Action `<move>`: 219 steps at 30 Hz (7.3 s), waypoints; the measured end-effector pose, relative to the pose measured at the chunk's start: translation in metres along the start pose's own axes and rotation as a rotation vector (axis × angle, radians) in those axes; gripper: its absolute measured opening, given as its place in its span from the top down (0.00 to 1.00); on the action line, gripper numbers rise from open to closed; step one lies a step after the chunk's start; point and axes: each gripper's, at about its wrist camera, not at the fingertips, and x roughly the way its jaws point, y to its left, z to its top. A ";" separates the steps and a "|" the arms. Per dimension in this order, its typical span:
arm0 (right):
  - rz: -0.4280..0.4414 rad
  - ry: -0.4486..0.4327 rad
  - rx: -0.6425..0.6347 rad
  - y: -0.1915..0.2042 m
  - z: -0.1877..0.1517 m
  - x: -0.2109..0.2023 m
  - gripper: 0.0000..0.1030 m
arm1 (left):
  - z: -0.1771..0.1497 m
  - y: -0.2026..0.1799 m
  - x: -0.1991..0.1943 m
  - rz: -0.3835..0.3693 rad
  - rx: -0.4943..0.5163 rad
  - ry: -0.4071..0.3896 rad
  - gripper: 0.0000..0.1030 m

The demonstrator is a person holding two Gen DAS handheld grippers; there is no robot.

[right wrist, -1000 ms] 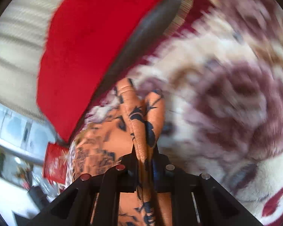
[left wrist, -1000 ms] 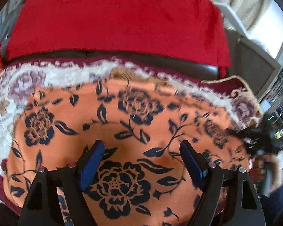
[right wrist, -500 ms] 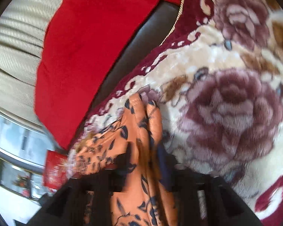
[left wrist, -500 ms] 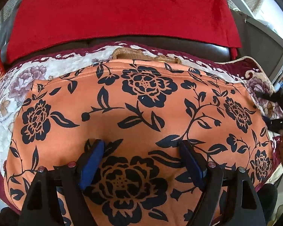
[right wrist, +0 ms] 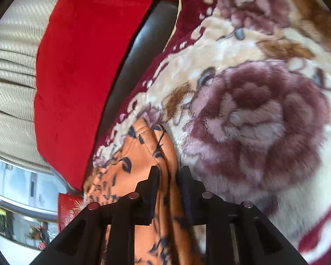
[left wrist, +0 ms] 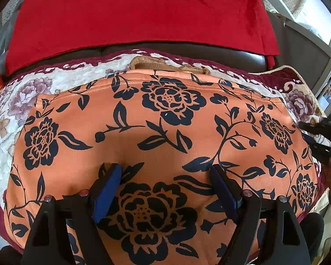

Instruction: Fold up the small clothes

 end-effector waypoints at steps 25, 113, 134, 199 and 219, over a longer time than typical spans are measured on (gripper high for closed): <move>0.269 -0.014 0.156 -0.026 -0.143 -0.020 0.19 | -0.013 0.004 -0.014 0.083 0.005 0.003 0.20; -0.022 0.083 -0.912 0.255 -0.270 0.101 0.88 | 0.069 0.160 -0.011 -0.611 -0.518 -0.002 0.69; -0.027 0.111 -1.075 0.328 -0.355 0.148 0.87 | 0.055 0.260 -0.005 -0.477 -0.370 -0.009 0.88; 0.302 0.201 -0.456 0.156 -0.263 0.001 0.23 | -0.033 0.242 -0.095 -0.334 -0.292 -0.031 0.92; 0.239 0.372 -0.176 0.136 -0.187 0.107 0.61 | -0.041 0.226 -0.047 -0.295 -0.349 -0.004 0.97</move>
